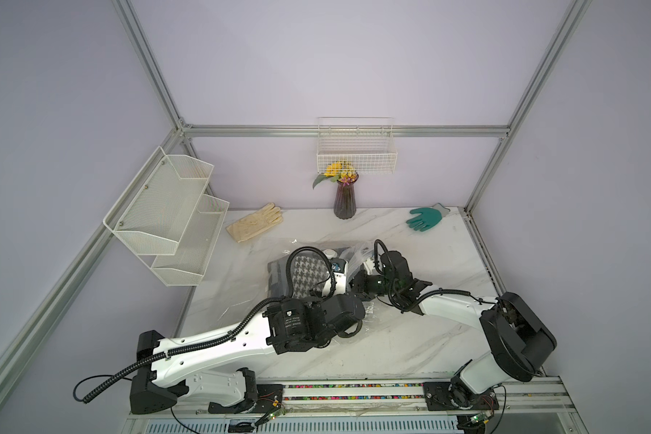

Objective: Take the scarf out of the vacuum bag
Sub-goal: Take out the scarf from the vacuum bag.

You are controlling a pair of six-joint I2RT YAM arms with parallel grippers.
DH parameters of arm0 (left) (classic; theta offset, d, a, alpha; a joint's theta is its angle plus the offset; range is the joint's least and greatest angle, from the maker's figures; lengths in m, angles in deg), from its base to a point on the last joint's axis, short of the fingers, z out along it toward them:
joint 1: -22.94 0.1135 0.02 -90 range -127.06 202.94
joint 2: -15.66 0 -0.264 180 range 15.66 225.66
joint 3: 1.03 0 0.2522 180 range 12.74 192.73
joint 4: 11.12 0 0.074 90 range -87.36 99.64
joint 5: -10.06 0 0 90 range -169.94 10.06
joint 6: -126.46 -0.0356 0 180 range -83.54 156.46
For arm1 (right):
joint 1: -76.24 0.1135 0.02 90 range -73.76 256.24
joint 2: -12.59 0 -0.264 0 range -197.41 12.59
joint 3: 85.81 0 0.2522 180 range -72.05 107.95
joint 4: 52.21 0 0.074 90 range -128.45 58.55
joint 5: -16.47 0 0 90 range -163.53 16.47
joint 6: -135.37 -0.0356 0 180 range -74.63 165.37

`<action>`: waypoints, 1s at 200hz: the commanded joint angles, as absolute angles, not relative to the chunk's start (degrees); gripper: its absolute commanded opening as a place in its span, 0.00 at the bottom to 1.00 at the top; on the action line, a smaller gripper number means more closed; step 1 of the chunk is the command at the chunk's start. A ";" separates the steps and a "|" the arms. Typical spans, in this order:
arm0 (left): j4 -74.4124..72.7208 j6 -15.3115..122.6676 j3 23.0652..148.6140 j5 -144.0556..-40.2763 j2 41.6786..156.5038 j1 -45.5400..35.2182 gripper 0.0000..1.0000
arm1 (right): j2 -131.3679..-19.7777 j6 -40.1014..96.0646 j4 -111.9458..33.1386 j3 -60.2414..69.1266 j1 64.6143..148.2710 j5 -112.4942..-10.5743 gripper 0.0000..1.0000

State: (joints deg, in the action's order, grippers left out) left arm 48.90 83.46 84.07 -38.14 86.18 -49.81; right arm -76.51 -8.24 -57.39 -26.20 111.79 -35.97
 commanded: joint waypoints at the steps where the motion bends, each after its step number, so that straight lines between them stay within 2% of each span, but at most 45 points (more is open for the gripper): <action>1: 48.65 85.24 83.93 -36.15 84.44 -49.48 0.00 | -73.31 -7.95 -61.20 -25.05 112.45 -34.03 0.24; 38: 48.65 85.06 84.01 -36.31 84.33 -49.36 0.00 | -72.23 -7.15 -59.19 -24.93 112.45 -33.17 0.36; 56: 48.64 85.06 84.01 -36.35 84.41 -49.22 0.00 | -72.03 -7.33 -59.28 -24.85 112.46 -32.24 0.39; 128: 48.69 84.89 84.01 -36.19 84.23 -49.18 0.00 | -71.42 -2.55 -51.86 -23.10 112.45 -29.03 0.43; 168: 48.67 84.89 83.93 -36.23 84.13 -49.01 0.00 | -72.63 0.28 -46.03 -22.61 112.50 -35.39 0.40; 200: 49.03 85.14 83.78 -35.84 83.43 -48.87 0.00 | -71.36 1.06 -42.44 -22.37 112.47 -43.22 0.45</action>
